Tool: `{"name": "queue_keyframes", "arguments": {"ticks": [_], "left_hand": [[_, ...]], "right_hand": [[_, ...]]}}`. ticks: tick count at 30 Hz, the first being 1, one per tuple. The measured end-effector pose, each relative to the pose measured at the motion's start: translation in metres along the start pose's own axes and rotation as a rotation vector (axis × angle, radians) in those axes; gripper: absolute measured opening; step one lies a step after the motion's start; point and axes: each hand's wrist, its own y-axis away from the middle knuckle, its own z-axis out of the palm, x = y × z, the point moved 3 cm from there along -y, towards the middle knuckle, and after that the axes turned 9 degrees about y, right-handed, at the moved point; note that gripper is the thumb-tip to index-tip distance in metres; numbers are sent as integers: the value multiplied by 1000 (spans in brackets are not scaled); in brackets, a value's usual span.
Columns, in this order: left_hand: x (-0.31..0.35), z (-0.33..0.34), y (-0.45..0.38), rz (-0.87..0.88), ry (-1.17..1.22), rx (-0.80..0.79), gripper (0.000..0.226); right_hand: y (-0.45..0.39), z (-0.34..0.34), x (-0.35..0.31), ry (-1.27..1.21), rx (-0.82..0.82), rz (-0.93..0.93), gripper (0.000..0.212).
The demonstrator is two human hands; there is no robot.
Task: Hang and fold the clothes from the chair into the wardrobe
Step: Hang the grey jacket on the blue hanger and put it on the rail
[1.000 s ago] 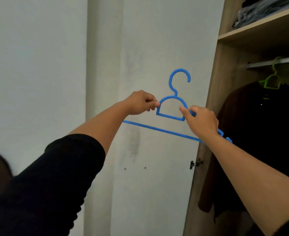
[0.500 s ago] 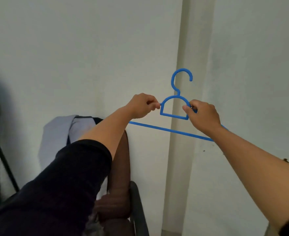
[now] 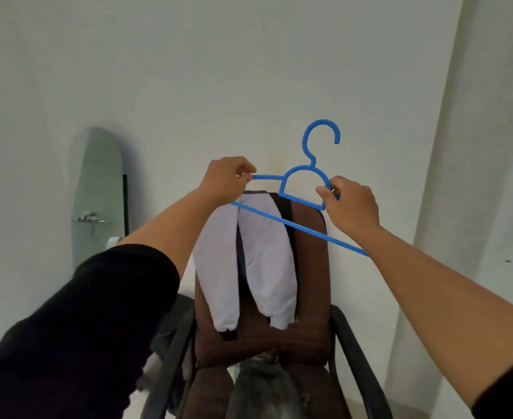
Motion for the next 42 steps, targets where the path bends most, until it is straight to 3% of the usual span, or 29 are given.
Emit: {"name": "queue_keyframes", "arguments": {"ticks": [3,10,19,24,31,35,42], "left_hand": [[-37,-4,-8,-62,-11,28,22],[-94,28,-39,-128,-38,-84,23],[-138,123,-162,-215,-175,-183,32],[-163,198,-217,-367,-223,-290,53],[-193,251,-249,-691,-335,-174,89],[-213,267,-261,-664,-391,-94,71],[-228,261,-272,-492,-402,2,30]], "right_hand": [[-6,18,1,14,17,77,27],[-47,59,25,-8,62,280,26],[-143,151,73,-57,67,263,27],[-179,204,108,-111,59,250,27],[-202,256,141,-130,-1,243,25],[-207,275,147,-187,-41,230,19],[-200,294,141,-253,-73,132,43]]}}
